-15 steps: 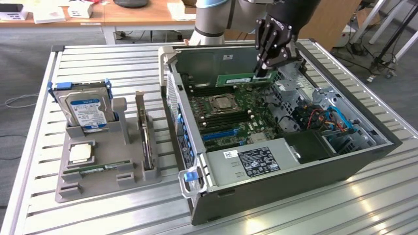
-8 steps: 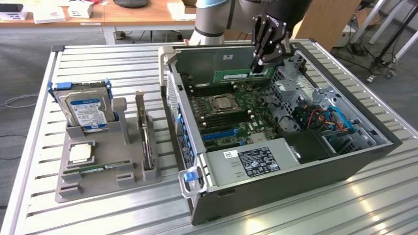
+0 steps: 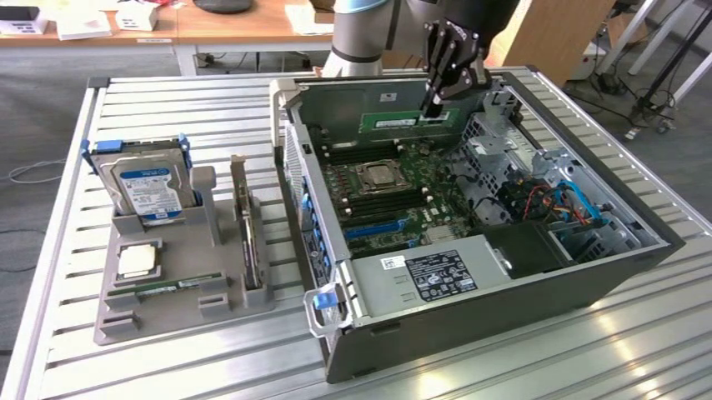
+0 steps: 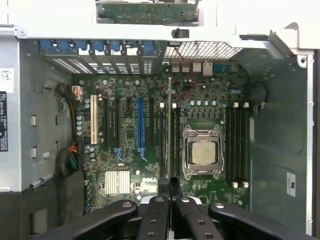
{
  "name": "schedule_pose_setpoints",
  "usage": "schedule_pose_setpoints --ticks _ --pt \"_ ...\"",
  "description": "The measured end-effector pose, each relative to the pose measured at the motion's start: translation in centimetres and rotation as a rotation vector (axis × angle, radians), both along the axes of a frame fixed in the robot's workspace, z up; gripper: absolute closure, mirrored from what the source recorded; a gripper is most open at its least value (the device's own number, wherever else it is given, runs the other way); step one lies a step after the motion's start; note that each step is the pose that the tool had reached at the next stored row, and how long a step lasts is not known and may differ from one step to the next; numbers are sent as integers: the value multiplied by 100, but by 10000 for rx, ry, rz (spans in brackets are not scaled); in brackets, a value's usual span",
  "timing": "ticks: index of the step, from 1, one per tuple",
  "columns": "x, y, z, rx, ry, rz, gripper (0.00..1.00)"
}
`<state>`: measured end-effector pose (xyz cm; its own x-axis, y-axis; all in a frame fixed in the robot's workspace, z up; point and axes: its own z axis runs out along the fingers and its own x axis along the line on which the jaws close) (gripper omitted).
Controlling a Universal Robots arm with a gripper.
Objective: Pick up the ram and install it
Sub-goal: 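Pick up the ram and move it above insertion slot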
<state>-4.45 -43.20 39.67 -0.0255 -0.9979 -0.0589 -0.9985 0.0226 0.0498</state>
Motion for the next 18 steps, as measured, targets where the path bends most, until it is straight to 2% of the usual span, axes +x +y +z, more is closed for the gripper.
schedule_pose_setpoints --ticks 5,9,18 --pt "0 53 -8 54 0 0 88" --pt "1 56 -15 58 0 1 88" --pt "0 61 -115 67 1 0 88"
